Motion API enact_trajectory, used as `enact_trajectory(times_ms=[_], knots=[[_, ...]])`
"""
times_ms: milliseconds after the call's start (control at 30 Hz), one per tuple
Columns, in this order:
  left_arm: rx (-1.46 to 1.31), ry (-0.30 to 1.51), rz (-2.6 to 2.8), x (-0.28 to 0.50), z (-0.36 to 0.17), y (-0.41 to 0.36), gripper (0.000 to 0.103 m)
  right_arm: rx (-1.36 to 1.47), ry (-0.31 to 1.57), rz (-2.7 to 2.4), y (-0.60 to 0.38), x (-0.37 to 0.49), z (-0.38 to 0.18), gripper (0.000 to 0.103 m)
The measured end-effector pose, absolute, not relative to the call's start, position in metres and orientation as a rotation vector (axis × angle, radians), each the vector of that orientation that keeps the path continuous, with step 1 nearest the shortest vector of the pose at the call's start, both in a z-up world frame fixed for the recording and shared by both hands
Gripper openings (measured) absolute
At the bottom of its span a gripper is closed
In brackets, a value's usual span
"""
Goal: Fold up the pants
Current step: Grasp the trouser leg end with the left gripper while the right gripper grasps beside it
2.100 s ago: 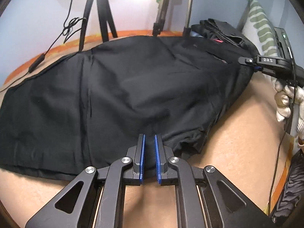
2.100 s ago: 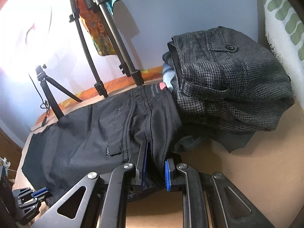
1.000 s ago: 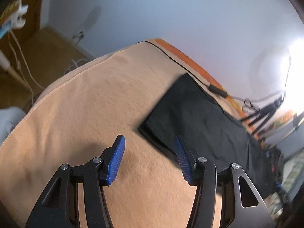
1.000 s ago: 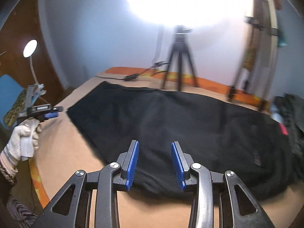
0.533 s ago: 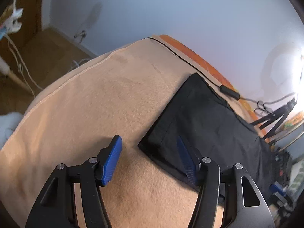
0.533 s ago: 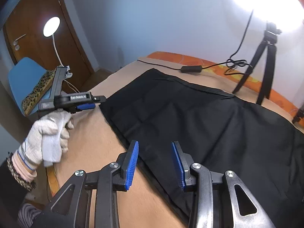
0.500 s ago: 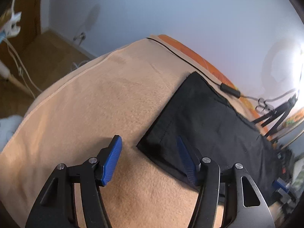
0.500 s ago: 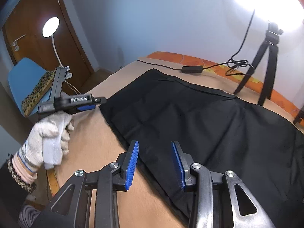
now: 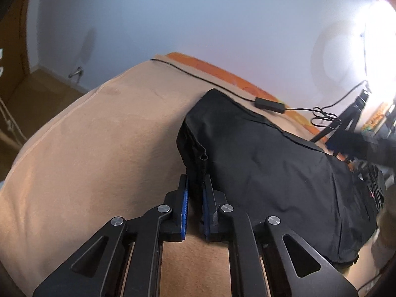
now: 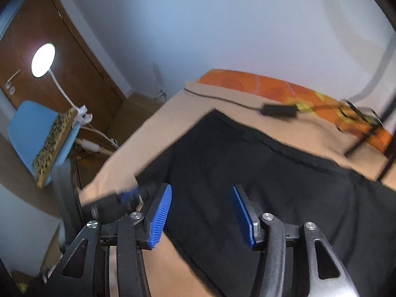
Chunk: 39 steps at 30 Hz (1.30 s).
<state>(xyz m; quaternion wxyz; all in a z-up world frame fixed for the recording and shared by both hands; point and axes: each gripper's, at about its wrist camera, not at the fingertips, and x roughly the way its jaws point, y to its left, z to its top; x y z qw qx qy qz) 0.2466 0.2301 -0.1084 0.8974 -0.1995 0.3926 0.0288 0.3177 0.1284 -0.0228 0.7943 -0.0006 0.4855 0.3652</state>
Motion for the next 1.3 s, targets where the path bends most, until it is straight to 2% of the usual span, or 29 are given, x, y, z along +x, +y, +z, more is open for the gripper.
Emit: enact_trajectory(times_ms=[533, 567, 633, 667, 733, 767, 833, 867, 900, 1000, 1267, 1300], knots=[[-0.296, 0.745, -0.028, 0.244, -0.098, 0.205, 0.008, -0.125, 1.221, 0.759, 0.251, 0.371, -0.070, 0.056], [-0.292, 0.744, -0.030, 0.244, -0.098, 0.204, 0.008, -0.144, 1.230, 0.733, 0.254, 0.373, -0.075, 0.054], [-0.289, 0.745, -0.037, 0.244, -0.098, 0.204, 0.008, -0.159, 1.244, 0.715, 0.256, 0.377, -0.083, 0.035], [-0.290, 0.745, -0.035, 0.244, -0.098, 0.204, 0.008, -0.163, 1.251, 0.712, 0.255, 0.378, -0.085, 0.032], [-0.294, 0.744, -0.032, 0.242, -0.098, 0.205, 0.008, -0.148, 1.248, 0.717, 0.252, 0.378, -0.087, 0.018], [-0.296, 0.745, -0.025, 0.242, -0.099, 0.205, 0.012, -0.138, 1.245, 0.718, 0.250, 0.378, -0.086, 0.016], [-0.298, 0.751, -0.006, 0.244, -0.099, 0.206, 0.023, -0.118, 1.237, 0.719, 0.245, 0.378, -0.084, 0.005], [-0.298, 0.756, 0.008, 0.246, -0.100, 0.207, 0.032, -0.107, 1.229, 0.715, 0.242, 0.378, -0.083, 0.003], [-0.300, 0.754, 0.018, 0.247, -0.101, 0.208, 0.034, -0.096, 1.224, 0.714, 0.240, 0.377, -0.081, 0.002], [-0.308, 0.766, 0.028, 0.254, -0.103, 0.209, 0.036, -0.046, 1.218, 0.711, 0.231, 0.379, -0.077, 0.002], [-0.278, 0.754, 0.042, 0.263, -0.099, 0.203, 0.036, 0.020, 1.170, 0.709, 0.209, 0.376, -0.062, 0.001], [-0.280, 0.749, 0.041, 0.262, -0.098, 0.203, 0.030, 0.024, 1.163, 0.708, 0.206, 0.376, -0.060, 0.001]])
